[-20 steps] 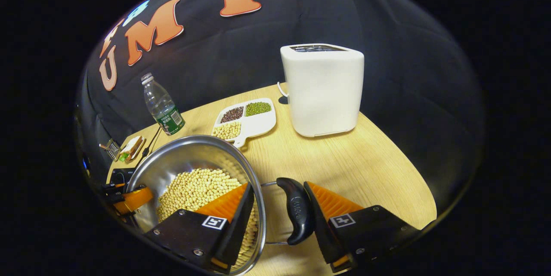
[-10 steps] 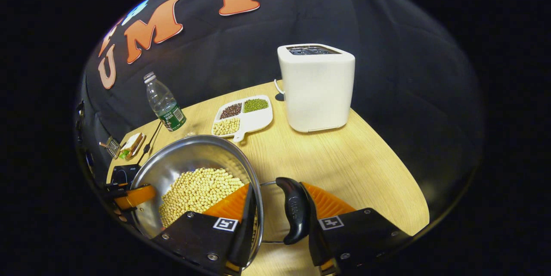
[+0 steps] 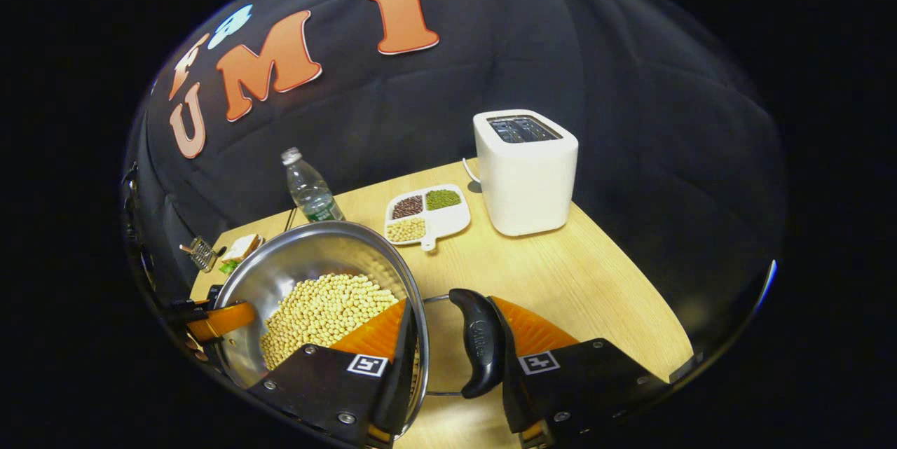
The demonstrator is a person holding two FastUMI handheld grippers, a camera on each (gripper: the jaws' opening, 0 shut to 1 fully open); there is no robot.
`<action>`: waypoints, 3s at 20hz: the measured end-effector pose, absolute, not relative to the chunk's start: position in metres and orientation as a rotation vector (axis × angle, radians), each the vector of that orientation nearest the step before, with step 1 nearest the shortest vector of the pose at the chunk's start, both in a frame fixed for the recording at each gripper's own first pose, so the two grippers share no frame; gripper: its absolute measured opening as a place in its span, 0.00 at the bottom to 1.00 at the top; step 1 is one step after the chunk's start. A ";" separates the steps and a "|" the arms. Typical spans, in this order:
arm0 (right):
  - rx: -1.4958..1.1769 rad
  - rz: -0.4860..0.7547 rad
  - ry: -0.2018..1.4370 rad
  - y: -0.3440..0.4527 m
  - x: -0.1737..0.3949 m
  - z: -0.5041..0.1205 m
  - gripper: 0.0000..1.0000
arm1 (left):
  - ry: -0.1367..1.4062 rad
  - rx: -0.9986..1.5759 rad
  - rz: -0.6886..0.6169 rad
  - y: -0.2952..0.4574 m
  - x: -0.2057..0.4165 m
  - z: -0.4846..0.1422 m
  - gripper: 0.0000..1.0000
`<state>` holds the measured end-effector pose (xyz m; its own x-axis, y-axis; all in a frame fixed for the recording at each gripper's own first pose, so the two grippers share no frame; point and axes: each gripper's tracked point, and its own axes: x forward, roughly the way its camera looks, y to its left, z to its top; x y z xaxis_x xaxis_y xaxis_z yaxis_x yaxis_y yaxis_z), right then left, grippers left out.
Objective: First push the handle of the pot to place it horizontally, then grasp the pot with both hands and set it on the induction cooktop.
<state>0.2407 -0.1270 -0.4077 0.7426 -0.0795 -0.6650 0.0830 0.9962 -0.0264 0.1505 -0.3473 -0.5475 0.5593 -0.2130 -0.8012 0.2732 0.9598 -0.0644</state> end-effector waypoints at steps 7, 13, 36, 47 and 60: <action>0.002 -0.021 0.708 -0.052 0.224 -0.394 0.53 | 0.913 0.070 -0.229 -0.270 0.147 -0.505 0.63; -0.008 0.027 0.721 0.007 0.208 -0.400 0.53 | 0.927 0.071 -0.184 -0.203 0.136 -0.488 0.64; 0.004 0.073 0.807 0.137 0.197 -0.479 0.53 | 1.002 0.088 -0.140 -0.071 0.156 -0.533 0.67; 0.017 0.087 0.842 0.146 0.193 -0.490 0.60 | 0.990 0.084 -0.122 -0.071 0.155 -0.525 0.71; -0.104 0.100 0.528 0.121 0.179 -0.317 0.94 | 0.535 0.136 -0.098 -0.091 0.193 -0.379 0.98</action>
